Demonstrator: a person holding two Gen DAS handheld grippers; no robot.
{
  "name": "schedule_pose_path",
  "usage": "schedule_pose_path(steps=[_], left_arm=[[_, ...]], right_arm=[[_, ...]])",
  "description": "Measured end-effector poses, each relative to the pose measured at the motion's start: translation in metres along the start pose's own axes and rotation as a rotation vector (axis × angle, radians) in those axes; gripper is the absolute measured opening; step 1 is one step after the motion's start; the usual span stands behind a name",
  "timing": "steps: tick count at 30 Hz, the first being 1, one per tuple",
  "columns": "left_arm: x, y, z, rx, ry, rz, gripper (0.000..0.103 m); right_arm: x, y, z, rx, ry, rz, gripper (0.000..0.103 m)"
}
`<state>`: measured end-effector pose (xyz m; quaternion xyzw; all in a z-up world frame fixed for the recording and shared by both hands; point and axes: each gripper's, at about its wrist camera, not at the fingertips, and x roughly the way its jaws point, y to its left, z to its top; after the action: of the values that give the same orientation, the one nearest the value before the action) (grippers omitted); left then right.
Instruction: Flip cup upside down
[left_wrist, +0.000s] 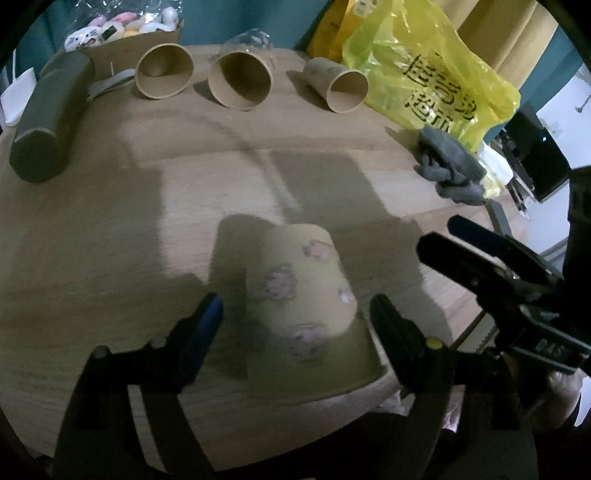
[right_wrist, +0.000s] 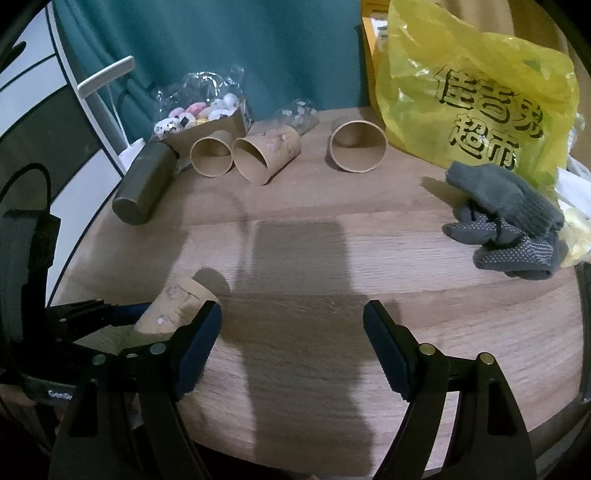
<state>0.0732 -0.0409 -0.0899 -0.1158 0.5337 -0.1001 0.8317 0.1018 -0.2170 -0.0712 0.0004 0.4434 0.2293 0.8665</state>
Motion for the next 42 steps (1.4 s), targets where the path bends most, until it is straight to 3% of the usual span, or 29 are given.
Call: schedule_pose_path(steps=[6,11,13,17,25,28,29,30,36,40,42], left_arm=[[-0.014,0.005,-0.004,-0.005,-0.018,-0.024,0.083],[-0.033,0.012,-0.010,-0.006,-0.045,-0.053,0.083],[-0.040,0.019,-0.011,-0.014,-0.065,-0.045,0.083],[-0.054,0.044,-0.016,-0.051,-0.112,-0.017,0.083],[-0.062,0.091,-0.027,-0.131,-0.151,-0.012,0.083],[-0.060,0.100,-0.028,-0.136,-0.150,-0.010,0.083],[-0.059,0.102,-0.028,-0.137,-0.146,-0.013,0.083],[-0.057,0.105,-0.028,-0.143,-0.140,-0.014,0.083],[-0.052,0.113,-0.030,-0.158,-0.123,-0.011,0.083],[-0.049,0.113,-0.029,-0.158,-0.116,-0.004,0.083],[-0.048,0.113,-0.028,-0.161,-0.117,0.003,0.083]], right_arm=[[0.007,0.007,0.009,-0.002,0.039,0.027,0.082],[0.019,0.015,0.021,0.034,0.125,0.136,0.082],[0.021,0.024,0.025,0.019,0.139,0.140,0.082],[0.041,0.035,0.031,0.049,0.249,0.186,0.082],[0.075,0.044,0.038,0.032,0.435,0.114,0.082],[0.085,0.046,0.038,0.000,0.497,0.103,0.073],[0.089,0.048,0.038,-0.011,0.519,0.098,0.059],[0.092,0.049,0.038,-0.019,0.532,0.096,0.059],[0.080,0.050,0.041,-0.059,0.494,0.113,0.057],[0.060,0.058,0.046,-0.112,0.352,0.147,0.057],[0.044,0.065,0.045,-0.175,0.222,0.153,0.057]])
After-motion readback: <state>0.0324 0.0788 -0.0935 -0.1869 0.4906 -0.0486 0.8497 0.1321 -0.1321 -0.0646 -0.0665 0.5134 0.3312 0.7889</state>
